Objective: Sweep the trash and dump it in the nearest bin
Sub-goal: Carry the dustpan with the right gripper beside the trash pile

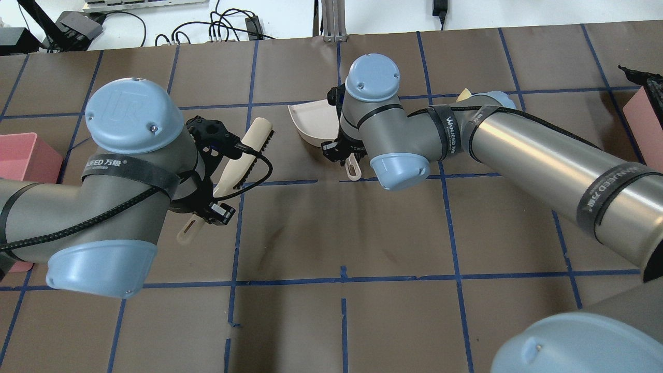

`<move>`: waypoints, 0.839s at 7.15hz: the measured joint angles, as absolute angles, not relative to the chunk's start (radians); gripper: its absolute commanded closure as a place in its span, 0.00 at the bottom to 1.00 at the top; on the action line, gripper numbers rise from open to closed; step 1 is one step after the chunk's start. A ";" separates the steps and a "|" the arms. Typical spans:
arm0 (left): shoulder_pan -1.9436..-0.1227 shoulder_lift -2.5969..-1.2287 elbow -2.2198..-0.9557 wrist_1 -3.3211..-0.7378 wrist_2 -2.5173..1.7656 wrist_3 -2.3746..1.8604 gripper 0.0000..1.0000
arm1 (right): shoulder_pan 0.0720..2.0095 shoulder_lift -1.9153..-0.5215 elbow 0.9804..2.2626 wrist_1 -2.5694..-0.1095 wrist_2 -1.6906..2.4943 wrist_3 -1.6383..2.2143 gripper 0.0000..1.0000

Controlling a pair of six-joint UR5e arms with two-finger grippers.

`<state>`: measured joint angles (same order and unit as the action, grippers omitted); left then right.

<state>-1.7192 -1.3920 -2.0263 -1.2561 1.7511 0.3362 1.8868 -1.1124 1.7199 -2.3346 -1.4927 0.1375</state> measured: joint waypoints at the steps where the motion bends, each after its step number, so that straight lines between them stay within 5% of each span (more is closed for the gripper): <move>1: -1.716 -1.391 -2.026 -1.260 1.749 0.285 1.00 | 1.887 -1.115 1.720 -2.333 -1.493 0.137 0.94; 6: -1.719 -1.391 -2.020 -1.267 1.721 0.166 1.00 | 1.741 -1.209 1.559 -2.002 -1.523 -0.086 1.00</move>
<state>-1.7189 -1.3910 -2.0205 -1.2671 1.7215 0.1665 1.7409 -1.2088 1.5591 -2.0018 -1.5230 -0.0862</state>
